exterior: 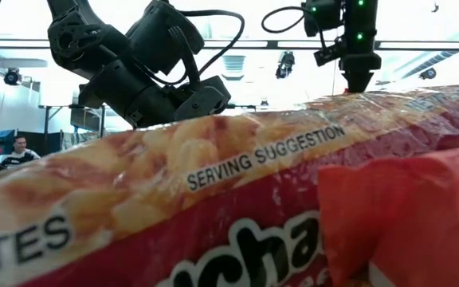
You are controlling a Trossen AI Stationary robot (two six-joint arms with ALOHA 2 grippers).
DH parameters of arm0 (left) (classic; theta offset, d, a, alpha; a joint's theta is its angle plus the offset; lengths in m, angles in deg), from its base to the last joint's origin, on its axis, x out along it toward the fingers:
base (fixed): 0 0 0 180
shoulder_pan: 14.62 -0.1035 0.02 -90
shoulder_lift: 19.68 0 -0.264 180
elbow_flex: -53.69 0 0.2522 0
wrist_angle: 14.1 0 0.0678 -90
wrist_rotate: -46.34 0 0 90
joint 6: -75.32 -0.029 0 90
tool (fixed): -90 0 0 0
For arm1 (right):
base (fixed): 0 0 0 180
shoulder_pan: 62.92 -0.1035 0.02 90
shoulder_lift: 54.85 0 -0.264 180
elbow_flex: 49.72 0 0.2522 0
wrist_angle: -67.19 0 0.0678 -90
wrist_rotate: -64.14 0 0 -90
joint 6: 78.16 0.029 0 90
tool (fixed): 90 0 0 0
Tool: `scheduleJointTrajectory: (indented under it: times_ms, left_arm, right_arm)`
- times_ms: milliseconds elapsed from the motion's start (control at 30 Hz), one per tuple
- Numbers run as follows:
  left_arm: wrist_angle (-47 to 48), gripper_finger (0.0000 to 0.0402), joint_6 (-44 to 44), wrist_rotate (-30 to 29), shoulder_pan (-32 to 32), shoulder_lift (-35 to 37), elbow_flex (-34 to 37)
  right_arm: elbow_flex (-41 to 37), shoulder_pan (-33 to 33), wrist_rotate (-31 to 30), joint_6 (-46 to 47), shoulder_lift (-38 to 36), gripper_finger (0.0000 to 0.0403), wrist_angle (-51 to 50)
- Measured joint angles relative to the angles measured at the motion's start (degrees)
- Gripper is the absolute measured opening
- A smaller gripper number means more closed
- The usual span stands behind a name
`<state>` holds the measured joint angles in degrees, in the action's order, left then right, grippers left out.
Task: Sort Maruchan noodles
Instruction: Put the top orange noodle pack into the green bin
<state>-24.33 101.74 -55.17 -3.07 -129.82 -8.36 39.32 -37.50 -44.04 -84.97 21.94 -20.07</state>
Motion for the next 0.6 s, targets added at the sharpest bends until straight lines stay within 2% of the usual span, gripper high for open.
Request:
scheduleJointTrajectory:
  times_ms: [400, 600]
  left_arm:
    - [0.00, 0.0196, 0.00, -0.13, -0.02, 0.00, 0.00]
    - [0.00, 0.0196, 0.00, -0.13, -0.02, 0.00, 0.07]
  right_arm:
    - [-0.59, 3.07, 0.59, -7.97, 5.19, 0.0008, -0.04]
    - [-0.59, 3.15, 0.55, -16.57, 9.89, 0.0008, 0.02]
